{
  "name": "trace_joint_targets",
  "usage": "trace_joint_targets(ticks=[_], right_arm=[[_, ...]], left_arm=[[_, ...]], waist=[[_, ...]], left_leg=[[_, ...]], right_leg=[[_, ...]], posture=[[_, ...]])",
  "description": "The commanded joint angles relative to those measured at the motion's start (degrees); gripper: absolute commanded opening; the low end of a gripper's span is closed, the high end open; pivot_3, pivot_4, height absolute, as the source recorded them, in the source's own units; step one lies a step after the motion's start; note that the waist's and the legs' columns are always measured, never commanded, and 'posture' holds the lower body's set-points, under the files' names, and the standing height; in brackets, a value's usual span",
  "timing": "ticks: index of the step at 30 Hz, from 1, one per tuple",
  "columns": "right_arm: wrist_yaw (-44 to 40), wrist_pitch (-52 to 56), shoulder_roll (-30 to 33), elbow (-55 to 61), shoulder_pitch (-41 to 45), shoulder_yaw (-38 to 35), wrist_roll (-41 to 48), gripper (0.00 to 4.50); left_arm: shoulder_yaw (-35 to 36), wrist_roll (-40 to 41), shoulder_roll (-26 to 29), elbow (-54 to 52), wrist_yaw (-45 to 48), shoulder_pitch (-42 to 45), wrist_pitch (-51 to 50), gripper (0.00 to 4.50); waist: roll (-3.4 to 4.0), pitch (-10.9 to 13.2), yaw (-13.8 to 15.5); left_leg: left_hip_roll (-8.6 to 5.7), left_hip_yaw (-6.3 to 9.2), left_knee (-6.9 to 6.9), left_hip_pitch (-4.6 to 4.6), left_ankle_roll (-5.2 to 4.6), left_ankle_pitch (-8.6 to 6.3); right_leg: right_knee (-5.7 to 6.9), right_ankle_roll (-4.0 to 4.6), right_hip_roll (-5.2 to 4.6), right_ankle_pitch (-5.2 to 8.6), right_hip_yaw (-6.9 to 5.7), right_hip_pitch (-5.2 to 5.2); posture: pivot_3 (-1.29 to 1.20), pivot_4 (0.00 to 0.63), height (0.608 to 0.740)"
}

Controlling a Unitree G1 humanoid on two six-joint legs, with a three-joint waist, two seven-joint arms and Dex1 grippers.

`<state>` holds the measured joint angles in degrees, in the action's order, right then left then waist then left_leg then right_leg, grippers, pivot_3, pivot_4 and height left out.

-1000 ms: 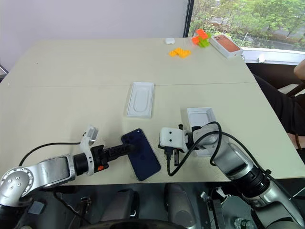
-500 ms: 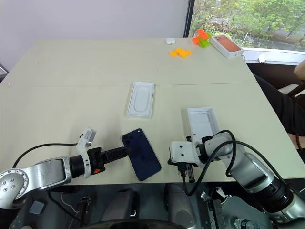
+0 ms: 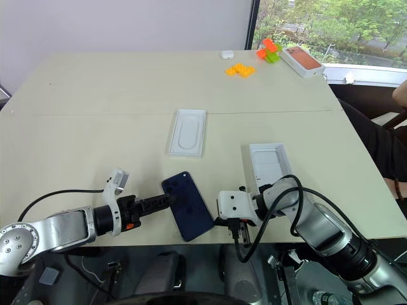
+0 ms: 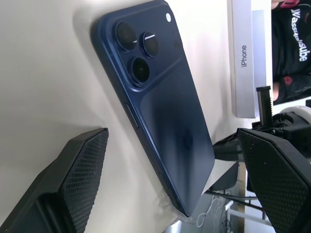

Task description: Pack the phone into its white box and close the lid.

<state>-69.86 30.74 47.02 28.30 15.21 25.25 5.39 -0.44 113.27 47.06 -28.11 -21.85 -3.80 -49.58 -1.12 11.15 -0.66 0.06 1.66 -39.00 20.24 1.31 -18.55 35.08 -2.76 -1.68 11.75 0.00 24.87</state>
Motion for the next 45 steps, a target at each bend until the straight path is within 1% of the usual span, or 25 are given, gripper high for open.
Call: trace_joint_targets(ticks=[1, 4, 10, 15, 20, 31, 41, 45], right_arm=[[-2.75, -0.64, 1.49, 1.43, -1.66, 1.54, 2.0, 0.0], [-3.84, -0.94, 2.34, 2.54, -2.33, 1.51, 3.1, 0.0], [-3.17, -1.5, 0.41, 1.24, -1.21, 3.62, 2.42, 0.0], [-0.21, -1.54, -4.42, -2.98, 1.98, 5.49, 0.36, 0.0], [2.1, -1.08, -7.76, -5.12, 4.36, 5.47, -0.11, 0.0], [6.29, -0.2, -12.37, -7.13, 7.07, 3.95, -0.37, 0.0], [8.17, 0.47, -12.77, -6.52, 7.51, 3.59, 0.39, 0.0], [6.47, 0.11, -9.39, -4.27, 7.28, 1.72, 1.42, 0.0]], left_arm=[[-0.46, -0.27, 0.62, 0.28, -0.71, -1.28, 0.02, 4.47], [-0.28, -0.27, 0.78, -0.13, -0.73, -1.95, 0.23, 4.47], [-0.13, -0.27, 1.08, -0.5, -0.7, -2.6, 0.54, 4.47], [-0.21, -0.27, 1.43, -0.39, -0.36, -2.85, 0.63, 4.47], [-0.37, -0.27, 1.4, -0.36, -0.35, -2.75, 0.81, 4.47], [-0.14, -0.27, 1.17, -0.11, -0.31, -2.53, 1.16, 4.47], [0.39, -0.27, -0.43, 1.61, -1.38, -1.21, 2.19, 4.47], [0.83, -0.27, -0.14, 1.3, -1.26, -1.34, 1.96, 4.47]], waist=[[0.0, 0.0, 0.02], [0.0, 0.0, 0.01], [0.0, 0.0, -0.04], [0.0, 0.01, -0.13], [0.0, 0.01, -0.17], [0.05, 0.04, -0.33], [0.07, 0.05, 0.05], [0.08, 0.06, 0.02]], left_leg=[[0.0, -0.01, 0.01, 0.0, 0.0, 0.0], [-0.01, -0.01, 0.01, 0.03, 0.0, 0.0], [0.0, -0.02, 0.02, 0.03, 0.01, -0.01], [0.06, -0.02, 0.03, 0.01, 0.01, -0.01], [0.21, -0.02, 0.03, 0.0, 0.01, -0.01], [0.5, 0.03, 0.03, -0.07, 0.04, -0.01], [0.14, -0.11, 0.04, 0.22, 0.07, 0.02], [0.08, -0.1, 0.03, 0.2, 0.07, 0.02]], right_leg=[[0.0, 0.0, -0.01, 0.0, 0.0, 0.0], [-0.04, 0.0, -0.03, 0.0, 0.0, 0.01], [-0.06, -0.01, -0.04, 0.01, 0.01, 0.02], [-0.05, -0.01, -0.01, 0.01, 0.01, 0.03], [-0.05, 0.0, 0.06, 0.0, -0.01, 0.04], [-0.01, 0.07, 0.24, -0.04, -0.18, 0.14], [-0.04, 0.11, -0.04, -0.07, -0.1, 0.3], [-0.04, 0.08, -0.09, -0.06, -0.1, 0.29]], posture=[[0.0, 0.15, 0.74], [0.0, 0.15, 0.74], [0.0, 0.15, 0.74], [0.0, 0.15, 0.74], [0.0, 0.15, 0.74], [0.0, 0.15, 0.74], [0.0, 0.15, 0.74], [0.0, 0.15, 0.74]])
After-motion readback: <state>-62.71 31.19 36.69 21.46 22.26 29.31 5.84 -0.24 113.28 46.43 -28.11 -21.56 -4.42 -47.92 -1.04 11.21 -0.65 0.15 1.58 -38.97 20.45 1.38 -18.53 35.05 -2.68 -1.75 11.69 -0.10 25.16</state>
